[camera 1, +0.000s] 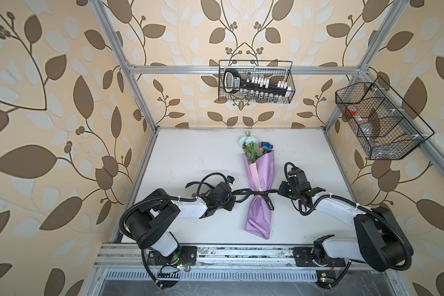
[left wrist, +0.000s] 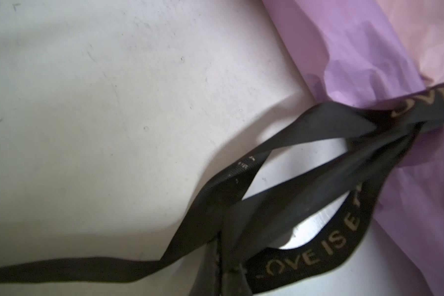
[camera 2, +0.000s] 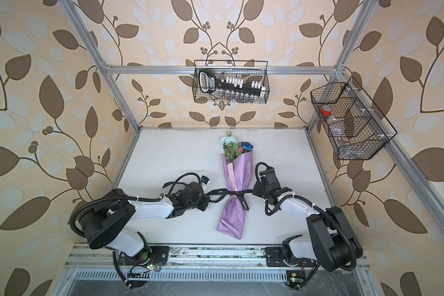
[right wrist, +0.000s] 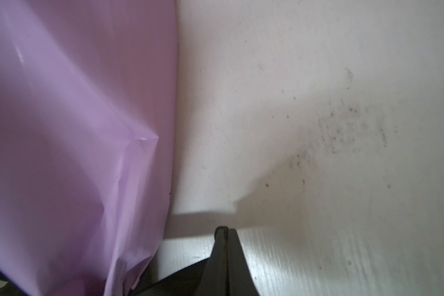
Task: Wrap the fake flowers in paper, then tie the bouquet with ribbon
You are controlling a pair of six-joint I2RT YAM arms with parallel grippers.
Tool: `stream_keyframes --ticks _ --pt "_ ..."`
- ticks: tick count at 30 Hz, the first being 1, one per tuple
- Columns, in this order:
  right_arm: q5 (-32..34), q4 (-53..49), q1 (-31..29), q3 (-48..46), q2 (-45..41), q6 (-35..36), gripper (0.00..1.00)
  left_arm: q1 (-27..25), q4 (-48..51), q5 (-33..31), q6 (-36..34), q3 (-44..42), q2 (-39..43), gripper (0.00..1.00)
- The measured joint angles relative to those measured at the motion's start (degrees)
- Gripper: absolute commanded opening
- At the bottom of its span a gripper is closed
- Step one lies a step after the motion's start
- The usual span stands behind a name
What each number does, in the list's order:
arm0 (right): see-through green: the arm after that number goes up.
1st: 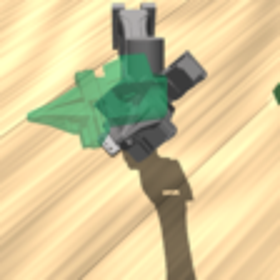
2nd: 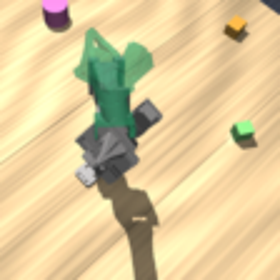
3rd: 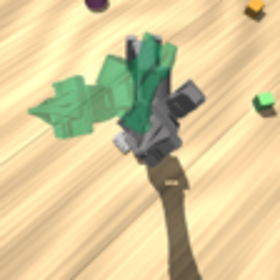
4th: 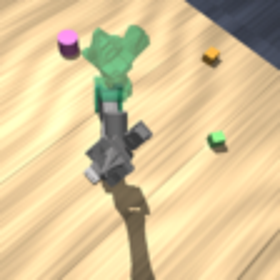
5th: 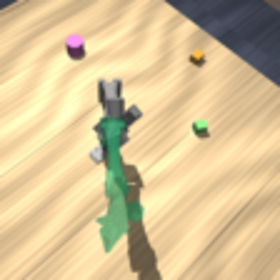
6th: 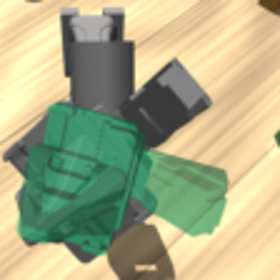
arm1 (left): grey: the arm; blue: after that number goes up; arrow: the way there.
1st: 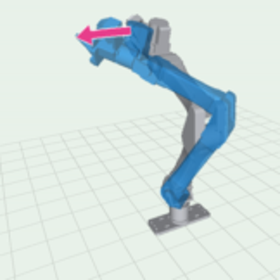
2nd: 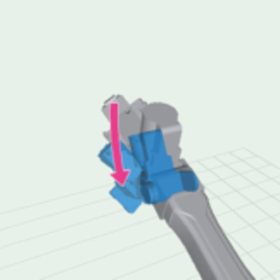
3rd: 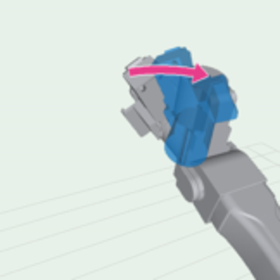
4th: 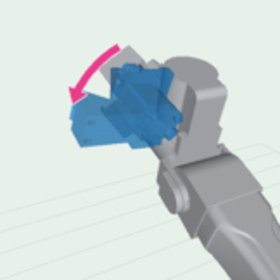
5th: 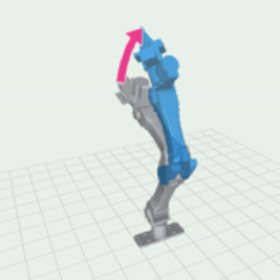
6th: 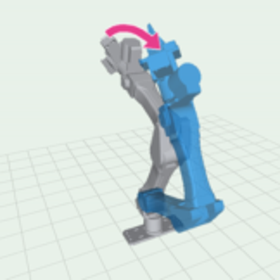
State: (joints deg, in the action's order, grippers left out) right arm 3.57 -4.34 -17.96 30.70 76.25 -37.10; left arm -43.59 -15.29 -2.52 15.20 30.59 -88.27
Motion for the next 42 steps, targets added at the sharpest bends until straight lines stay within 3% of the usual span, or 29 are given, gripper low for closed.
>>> stream_keyframes --ticks 12,27,28,32,36,42 --pt "-1.4 1.8 1.6 0.0 0.1 0.5 0.00 -0.4 -0.3 -2.1 0.7 -0.3 0.0 0.00" --pt "-7.4 6.1 2.0 1.3 -0.9 7.1 0.00 -0.3 2.1 -2.4 1.9 -0.2 3.5 0.00" --pt "-8.0 6.3 2.0 1.6 -1.3 7.6 0.04 -0.3 2.2 -2.3 1.9 -0.2 3.5 0.00" --pt "-10.6 6.4 2.0 2.9 -2.9 8.9 0.34 -0.3 2.7 -1.9 1.8 -0.1 3.5 0.00" --pt "-12.1 5.3 2.0 3.3 -5.0 9.6 0.43 -0.3 3.3 -0.9 1.8 0.2 3.5 0.00" --pt "-12.6 1.0 2.0 3.2 -14.6 9.1 0.46 -0.3 3.3 -0.1 1.8 0.6 3.5 0.00"
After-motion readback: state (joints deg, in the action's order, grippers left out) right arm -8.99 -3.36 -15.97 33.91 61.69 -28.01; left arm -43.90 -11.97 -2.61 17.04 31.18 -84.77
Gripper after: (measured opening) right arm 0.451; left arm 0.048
